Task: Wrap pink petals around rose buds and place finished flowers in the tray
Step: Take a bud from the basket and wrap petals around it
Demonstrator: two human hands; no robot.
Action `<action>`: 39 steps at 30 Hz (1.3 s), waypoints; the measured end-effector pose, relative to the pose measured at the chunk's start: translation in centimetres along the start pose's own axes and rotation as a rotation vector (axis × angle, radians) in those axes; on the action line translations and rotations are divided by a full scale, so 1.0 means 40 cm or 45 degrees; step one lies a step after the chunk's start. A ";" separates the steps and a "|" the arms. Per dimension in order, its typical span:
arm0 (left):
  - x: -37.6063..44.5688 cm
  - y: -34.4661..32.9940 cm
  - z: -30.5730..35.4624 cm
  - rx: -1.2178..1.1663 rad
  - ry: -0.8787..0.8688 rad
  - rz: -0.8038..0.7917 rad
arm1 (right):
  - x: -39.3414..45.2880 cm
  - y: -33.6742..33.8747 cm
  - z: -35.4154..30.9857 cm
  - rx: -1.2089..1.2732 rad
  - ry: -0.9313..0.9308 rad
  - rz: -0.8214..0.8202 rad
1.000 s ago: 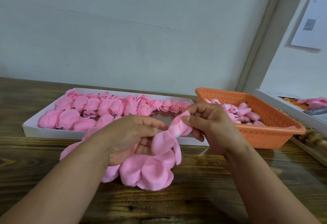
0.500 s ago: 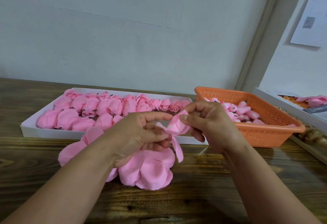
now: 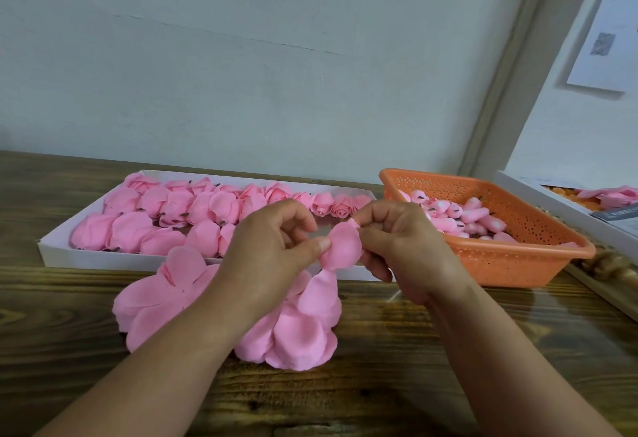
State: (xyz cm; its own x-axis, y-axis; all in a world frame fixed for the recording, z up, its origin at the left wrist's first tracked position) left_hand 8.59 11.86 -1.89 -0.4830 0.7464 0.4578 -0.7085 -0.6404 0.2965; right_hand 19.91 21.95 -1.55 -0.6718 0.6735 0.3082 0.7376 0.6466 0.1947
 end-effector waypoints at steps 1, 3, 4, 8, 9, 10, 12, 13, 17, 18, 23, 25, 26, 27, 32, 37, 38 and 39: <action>-0.002 -0.002 0.014 0.052 -0.072 0.011 | 0.001 0.002 0.001 -0.002 -0.004 0.012; -0.009 -0.010 0.027 0.108 -0.140 -0.002 | 0.002 0.006 0.002 0.002 -0.008 0.038; -0.012 -0.016 0.028 0.116 -0.147 -0.018 | 0.002 0.009 0.002 0.009 -0.008 0.053; -0.023 -0.038 0.015 0.049 -0.089 -0.085 | 0.001 0.014 -0.002 0.020 0.005 0.066; -0.026 -0.043 0.012 0.054 -0.080 -0.097 | 0.001 0.012 -0.003 0.014 0.005 0.064; -0.028 -0.047 0.010 0.075 -0.072 -0.099 | 0.000 0.010 -0.002 0.006 0.000 0.064; -0.030 -0.050 0.008 0.075 -0.064 -0.081 | 0.000 0.007 0.000 0.004 -0.016 0.062; -0.030 -0.049 0.009 0.048 -0.064 -0.068 | 0.000 0.006 0.001 0.012 -0.022 0.059; -0.028 -0.037 0.005 0.000 -0.045 0.013 | 0.000 0.005 -0.001 0.017 -0.030 0.036; -0.027 -0.033 0.002 0.017 -0.032 0.042 | -0.001 0.003 -0.001 0.017 -0.031 0.025; -0.028 -0.014 0.005 0.115 -0.064 0.149 | -0.002 -0.009 -0.001 -0.006 -0.027 -0.029; -0.030 -0.017 0.010 0.108 -0.085 0.136 | -0.002 -0.010 0.000 -0.018 -0.029 -0.037; -0.030 -0.020 0.011 0.099 -0.090 0.120 | -0.002 -0.010 0.000 -0.019 -0.031 -0.039; -0.031 -0.023 0.012 0.091 -0.089 0.103 | -0.002 -0.011 0.000 -0.018 -0.033 -0.039; -0.035 -0.033 -0.001 0.037 -0.052 0.061 | -0.002 -0.008 0.000 -0.005 -0.043 -0.020; -0.035 -0.030 0.009 0.007 -0.072 0.077 | -0.001 0.008 0.007 0.037 -0.079 0.046; -0.033 -0.030 0.009 0.027 -0.073 0.084 | -0.001 0.011 0.010 0.053 -0.090 0.059; -0.032 -0.029 0.008 0.051 -0.078 0.092 | 0.000 0.014 0.012 0.065 -0.099 0.070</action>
State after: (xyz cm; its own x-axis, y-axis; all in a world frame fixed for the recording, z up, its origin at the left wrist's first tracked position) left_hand 10.20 11.59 -2.55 -0.4989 0.6861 0.5296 -0.6510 -0.7000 0.2936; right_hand 20.28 22.48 -1.88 -0.6353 0.7328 0.2437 0.7703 0.6240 0.1313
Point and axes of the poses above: each hand's wrist, its own x-axis towards the middle knuckle, its own y-axis out of the back of the hand, z = x × y, the point moved 9 cm from there along x, towards the middle knuckle, and after that the axes turned 1 degree about z, right-handed, at the moved point
